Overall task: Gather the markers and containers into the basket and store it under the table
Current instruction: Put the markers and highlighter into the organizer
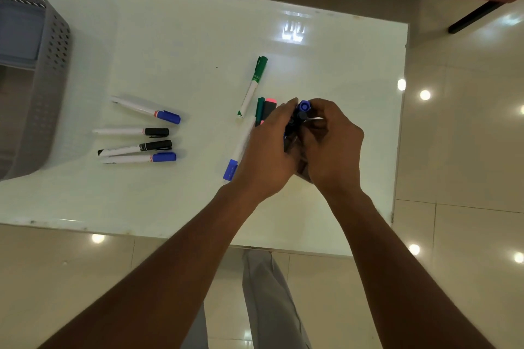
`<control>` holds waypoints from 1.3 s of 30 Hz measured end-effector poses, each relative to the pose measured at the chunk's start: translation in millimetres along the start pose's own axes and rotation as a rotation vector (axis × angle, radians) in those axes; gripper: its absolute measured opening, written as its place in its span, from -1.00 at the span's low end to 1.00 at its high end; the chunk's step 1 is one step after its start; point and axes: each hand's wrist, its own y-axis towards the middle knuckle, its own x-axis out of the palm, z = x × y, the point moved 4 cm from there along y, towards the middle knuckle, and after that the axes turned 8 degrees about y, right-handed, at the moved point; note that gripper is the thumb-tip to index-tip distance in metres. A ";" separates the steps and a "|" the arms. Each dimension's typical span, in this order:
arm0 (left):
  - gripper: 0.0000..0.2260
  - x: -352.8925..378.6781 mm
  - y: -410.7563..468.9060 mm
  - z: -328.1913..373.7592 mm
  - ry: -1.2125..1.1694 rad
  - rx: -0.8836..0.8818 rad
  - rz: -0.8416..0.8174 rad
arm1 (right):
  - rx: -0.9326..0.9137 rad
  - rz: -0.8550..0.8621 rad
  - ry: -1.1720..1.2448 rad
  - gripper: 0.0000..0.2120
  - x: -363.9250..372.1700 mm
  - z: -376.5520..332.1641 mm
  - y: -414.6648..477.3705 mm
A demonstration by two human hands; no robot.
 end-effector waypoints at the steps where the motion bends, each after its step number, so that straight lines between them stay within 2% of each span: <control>1: -0.45 -0.1 -0.1 -0.7 -0.005 -0.012 0.023 | 0.008 -0.004 0.007 -0.65 0.1 1.3 0.8; 5: -0.38 -0.4 -1.6 -8.6 -0.050 -0.101 0.064 | 0.040 -0.021 0.041 -0.59 0.2 6.9 -0.5; 8: -0.36 3.7 -8.6 -15.6 -0.053 -0.155 0.039 | 0.040 0.011 0.068 -0.65 -2.6 11.7 -6.1; 13: -0.60 0.2 -18.8 -17.5 0.053 -0.090 0.099 | 0.086 -0.006 0.119 -0.68 -1.7 20.3 -24.9; 19: -0.63 -1.4 -13.9 -20.1 0.082 -0.109 0.116 | 0.067 -0.015 0.141 -0.66 7.9 18.8 -28.0; 26: -0.51 0.1 -17.2 -32.9 0.037 -0.119 0.069 | 0.065 0.077 0.096 -0.74 10.4 12.1 -33.8; 31: -0.30 -9.8 -35.0 -52.2 0.095 -0.151 0.013 | -0.018 0.166 0.020 -0.91 20.5 8.9 -70.2; 35: -0.25 -35.2 -64.6 -75.6 0.108 -0.151 0.024 | 0.011 0.147 0.053 -0.88 49.5 -4.2 -99.9; 37: -0.33 -52.3 -76.7 -90.9 0.139 -0.109 0.082 | 0.014 0.086 0.103 -0.88 70.8 -16.5 -106.4; 39: -0.51 -74.5 -84.0 -106.8 0.165 -0.043 0.179 | 0.020 -0.027 0.174 -0.89 98.6 -33.7 -106.1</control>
